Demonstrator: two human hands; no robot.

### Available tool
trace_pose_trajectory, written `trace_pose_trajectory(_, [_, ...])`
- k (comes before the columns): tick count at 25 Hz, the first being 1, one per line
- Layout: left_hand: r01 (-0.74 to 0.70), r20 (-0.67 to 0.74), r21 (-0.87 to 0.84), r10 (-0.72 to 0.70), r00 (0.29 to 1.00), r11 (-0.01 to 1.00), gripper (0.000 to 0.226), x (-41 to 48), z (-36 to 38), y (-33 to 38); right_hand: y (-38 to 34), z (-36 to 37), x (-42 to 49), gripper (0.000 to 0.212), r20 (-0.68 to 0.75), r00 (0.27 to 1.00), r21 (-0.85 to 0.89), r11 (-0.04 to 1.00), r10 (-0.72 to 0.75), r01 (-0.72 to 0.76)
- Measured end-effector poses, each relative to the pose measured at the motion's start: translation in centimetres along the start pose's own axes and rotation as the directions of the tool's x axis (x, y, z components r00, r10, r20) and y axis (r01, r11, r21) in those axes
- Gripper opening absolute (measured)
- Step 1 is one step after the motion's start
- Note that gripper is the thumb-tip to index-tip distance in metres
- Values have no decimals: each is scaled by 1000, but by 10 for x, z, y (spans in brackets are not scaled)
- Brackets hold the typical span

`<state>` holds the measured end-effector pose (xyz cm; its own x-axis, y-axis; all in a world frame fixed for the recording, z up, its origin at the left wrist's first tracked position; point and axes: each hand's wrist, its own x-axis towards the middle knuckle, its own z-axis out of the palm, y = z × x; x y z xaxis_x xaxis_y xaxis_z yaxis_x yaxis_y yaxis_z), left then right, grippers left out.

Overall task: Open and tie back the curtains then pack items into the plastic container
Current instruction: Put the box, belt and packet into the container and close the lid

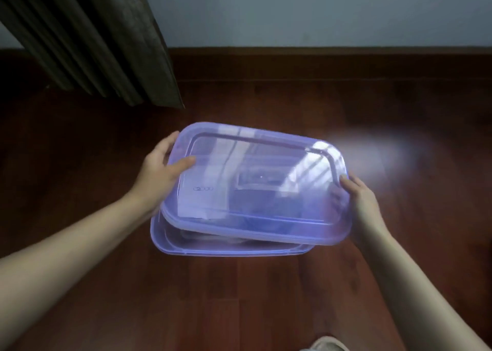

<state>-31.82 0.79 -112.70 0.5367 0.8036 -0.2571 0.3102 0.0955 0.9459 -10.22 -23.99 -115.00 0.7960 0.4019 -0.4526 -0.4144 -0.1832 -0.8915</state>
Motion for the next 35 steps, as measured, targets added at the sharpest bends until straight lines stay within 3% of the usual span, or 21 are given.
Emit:
trace_pose_trajectory(1, [14, -44, 7, -14, 999, 1000, 62, -3, -5, -12, 3, 4, -3, 17, -27, 995, -168, 982, -94, 88])
trace_pose_trajectory(3, [54, -105, 26, -51, 993, 998, 59, -10, -17, -35, 15, 9, -7, 35, 12, 981, -429, 885, -194, 181])
trace_pose_trajectory(5, [85, -143, 56, -77, 987, 995, 58, -20, -25, -54, 24, 14, -12, 51, 17, 981, -505, 846, -191, 173])
trace_pose_trajectory(7, [110, -167, 39, -102, 981, 993, 57, -30, -23, -63, 27, 20, -15, 52, 39, 976, -550, 810, -216, 201])
trace_pose_trajectory(15, [131, -139, 28, -126, 982, 991, 59, -24, -25, -70, 28, 31, -14, 53, 65, 985, -614, 772, -161, 166])
trace_pose_trajectory(19, [213, -138, 226, -186, 973, 951, 59, -24, -27, -74, 25, 32, -21, 55, 72, 991, -633, 763, -110, 131])
trace_pose_trajectory(22, [273, -123, 234, -250, 960, 933, 47, -24, -28, -73, 25, 34, -29, 54, 49, 999, -681, 732, -10, 41])
trace_pose_trajectory(26, [223, -149, 238, -191, 970, 945, 46, -24, -27, -75, 24, 39, -34, 53, -18, 996, -732, 680, -86, 45])
trace_pose_trajectory(32, [192, -205, 272, -138, 969, 943, 46, -28, -26, -75, 32, 42, -38, 65, -150, 982, -622, 783, -114, -4])
trace_pose_trajectory(35, [237, -205, 239, -190, 960, 942, 44, -23, -30, -76, 34, 36, -30, 55, -68, 998, -585, 810, 7, -45])
